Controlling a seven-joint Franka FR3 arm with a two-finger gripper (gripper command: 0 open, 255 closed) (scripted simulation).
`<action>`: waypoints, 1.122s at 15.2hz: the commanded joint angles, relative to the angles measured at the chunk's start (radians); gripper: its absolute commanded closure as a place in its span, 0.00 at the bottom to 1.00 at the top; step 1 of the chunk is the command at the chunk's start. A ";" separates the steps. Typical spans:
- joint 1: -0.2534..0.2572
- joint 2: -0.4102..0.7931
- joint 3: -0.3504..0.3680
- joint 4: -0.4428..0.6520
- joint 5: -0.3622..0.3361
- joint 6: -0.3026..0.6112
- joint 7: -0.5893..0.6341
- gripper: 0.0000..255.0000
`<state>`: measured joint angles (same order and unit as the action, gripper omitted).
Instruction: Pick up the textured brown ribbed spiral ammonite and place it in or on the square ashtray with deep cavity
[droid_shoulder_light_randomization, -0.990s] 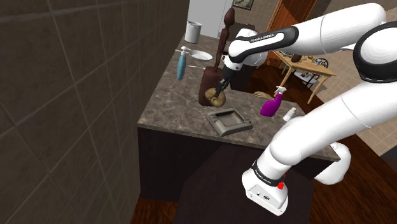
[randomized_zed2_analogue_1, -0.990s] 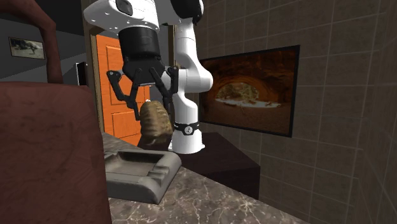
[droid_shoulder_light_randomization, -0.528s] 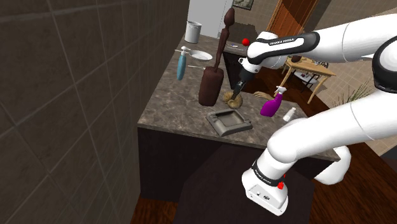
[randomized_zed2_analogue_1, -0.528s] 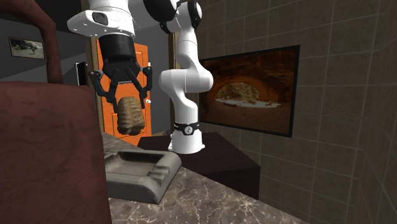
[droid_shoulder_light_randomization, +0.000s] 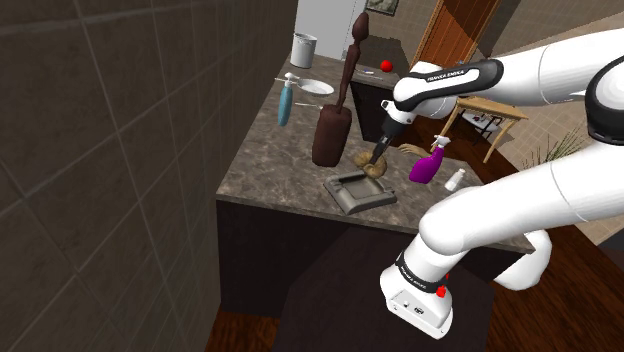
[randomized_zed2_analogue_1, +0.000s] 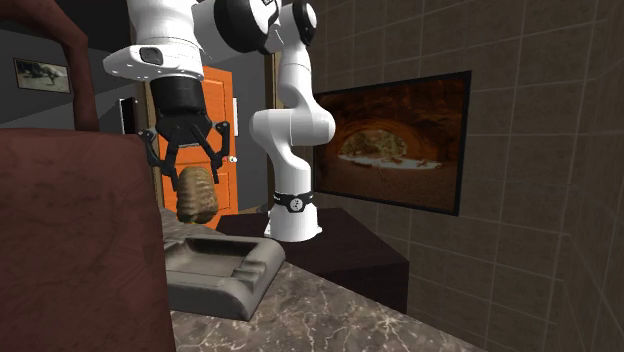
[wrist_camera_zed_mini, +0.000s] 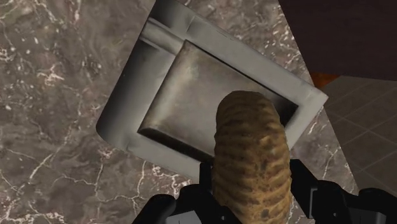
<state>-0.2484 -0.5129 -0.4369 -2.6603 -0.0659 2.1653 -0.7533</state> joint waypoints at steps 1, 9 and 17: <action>0.002 0.016 -0.008 -0.016 0.002 0.033 -0.007 1.00; 0.021 0.099 -0.041 -0.071 0.022 0.167 -0.042 1.00; 0.026 0.119 -0.049 -0.080 0.029 0.195 -0.051 1.00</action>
<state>-0.2219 -0.3935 -0.4855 -2.7403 -0.0373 2.3601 -0.8043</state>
